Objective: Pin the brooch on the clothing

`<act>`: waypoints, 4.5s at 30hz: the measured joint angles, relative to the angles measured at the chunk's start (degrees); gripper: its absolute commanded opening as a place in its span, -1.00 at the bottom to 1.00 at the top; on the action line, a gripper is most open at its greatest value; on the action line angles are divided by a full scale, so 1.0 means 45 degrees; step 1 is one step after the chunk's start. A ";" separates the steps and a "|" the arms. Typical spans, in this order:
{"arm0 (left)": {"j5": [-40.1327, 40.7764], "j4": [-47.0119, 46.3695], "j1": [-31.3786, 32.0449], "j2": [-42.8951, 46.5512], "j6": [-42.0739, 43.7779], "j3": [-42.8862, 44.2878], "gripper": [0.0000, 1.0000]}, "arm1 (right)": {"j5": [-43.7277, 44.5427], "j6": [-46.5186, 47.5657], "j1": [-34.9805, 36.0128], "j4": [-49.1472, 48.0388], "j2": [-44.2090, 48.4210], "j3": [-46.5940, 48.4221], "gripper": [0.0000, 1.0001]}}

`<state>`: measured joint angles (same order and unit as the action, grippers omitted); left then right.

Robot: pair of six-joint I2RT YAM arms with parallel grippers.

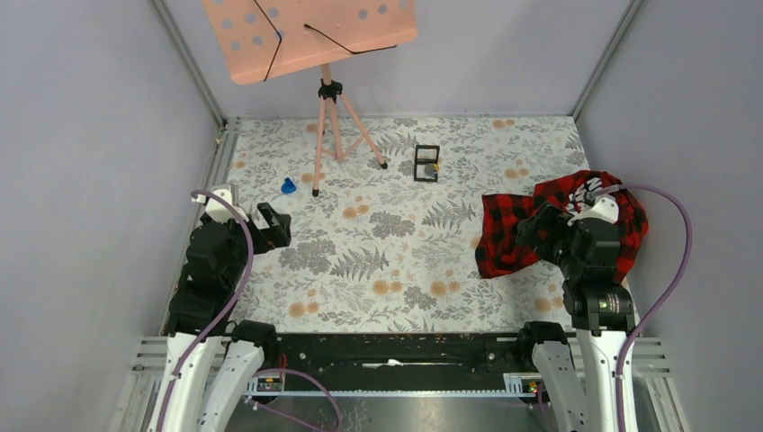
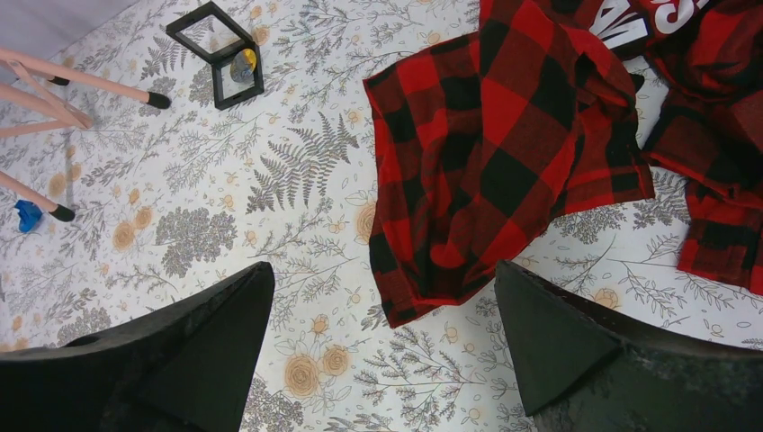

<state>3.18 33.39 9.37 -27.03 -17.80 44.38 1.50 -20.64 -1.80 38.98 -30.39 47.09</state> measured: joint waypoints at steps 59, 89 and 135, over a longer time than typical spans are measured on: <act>-0.4051 -0.1083 0.0068 -0.2803 -0.0131 0.0685 0.96 | -0.1817 -0.1977 -0.0971 -0.2958 -0.3254 -0.2385 -1.00; 0.2341 -0.5984 1.5178 -0.3395 -0.1807 -0.2613 0.97 | -0.0758 -0.2943 1.3265 -0.1676 -0.7524 0.4619 -1.00; 0.6368 -0.0461 0.8092 -0.0855 -0.4580 -0.2317 -1.00 | 0.4153 -0.4027 0.9020 0.1486 -0.4056 -0.1700 0.99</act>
<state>31.83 31.31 45.78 -30.87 -38.41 33.95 20.18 -38.76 38.79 45.67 -48.64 39.44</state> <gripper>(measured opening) 0.018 0.988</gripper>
